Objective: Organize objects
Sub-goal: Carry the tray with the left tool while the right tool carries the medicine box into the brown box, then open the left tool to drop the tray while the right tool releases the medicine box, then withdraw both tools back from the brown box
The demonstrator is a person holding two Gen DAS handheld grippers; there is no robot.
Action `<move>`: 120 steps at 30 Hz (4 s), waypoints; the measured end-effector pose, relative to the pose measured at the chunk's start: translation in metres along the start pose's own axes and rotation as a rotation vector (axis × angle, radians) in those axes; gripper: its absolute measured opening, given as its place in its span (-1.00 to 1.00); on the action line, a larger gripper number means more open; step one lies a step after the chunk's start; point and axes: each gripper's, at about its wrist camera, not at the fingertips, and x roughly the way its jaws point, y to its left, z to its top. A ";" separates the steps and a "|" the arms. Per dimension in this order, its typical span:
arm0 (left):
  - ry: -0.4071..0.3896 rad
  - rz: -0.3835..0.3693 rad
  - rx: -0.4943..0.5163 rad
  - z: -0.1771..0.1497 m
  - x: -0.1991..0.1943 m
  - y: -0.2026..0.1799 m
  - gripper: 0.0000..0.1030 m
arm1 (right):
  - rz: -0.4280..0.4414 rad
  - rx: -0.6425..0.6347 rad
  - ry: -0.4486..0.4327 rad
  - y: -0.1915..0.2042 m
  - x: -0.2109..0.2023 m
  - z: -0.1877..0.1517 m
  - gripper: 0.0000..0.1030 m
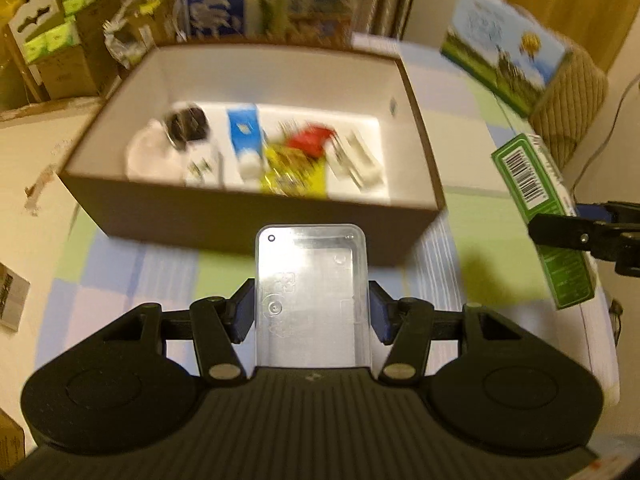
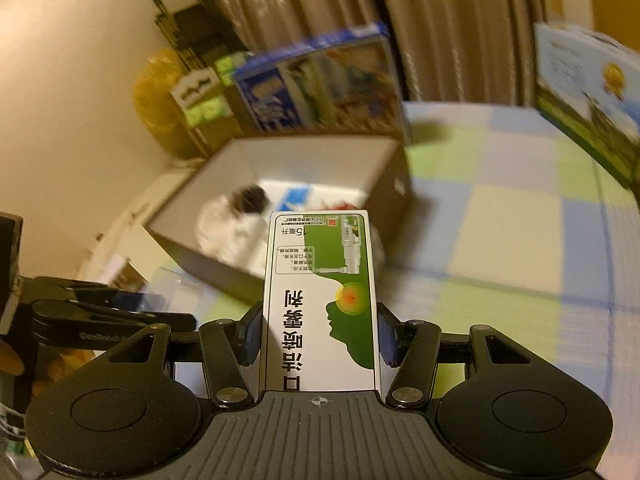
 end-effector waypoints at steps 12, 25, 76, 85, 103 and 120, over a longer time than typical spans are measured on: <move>-0.146 0.007 -0.027 0.078 -0.006 0.061 0.01 | 0.024 -0.017 -0.069 0.056 0.074 0.069 0.02; -0.061 -0.033 -0.018 0.118 0.055 0.076 0.01 | -0.105 -0.003 0.009 0.048 0.133 0.071 0.02; 0.003 0.026 -0.034 0.105 0.070 0.122 0.82 | -0.208 -0.055 0.045 0.065 0.166 0.061 0.07; -0.045 0.012 -0.001 0.090 0.045 0.117 0.86 | -0.243 -0.006 0.029 0.076 0.135 0.041 0.28; -0.112 -0.007 0.020 0.024 -0.015 0.066 0.98 | -0.245 0.065 0.007 0.073 0.044 -0.017 0.29; -0.077 -0.034 0.039 -0.044 -0.041 -0.028 0.98 | -0.287 0.103 0.003 0.037 -0.053 -0.085 0.29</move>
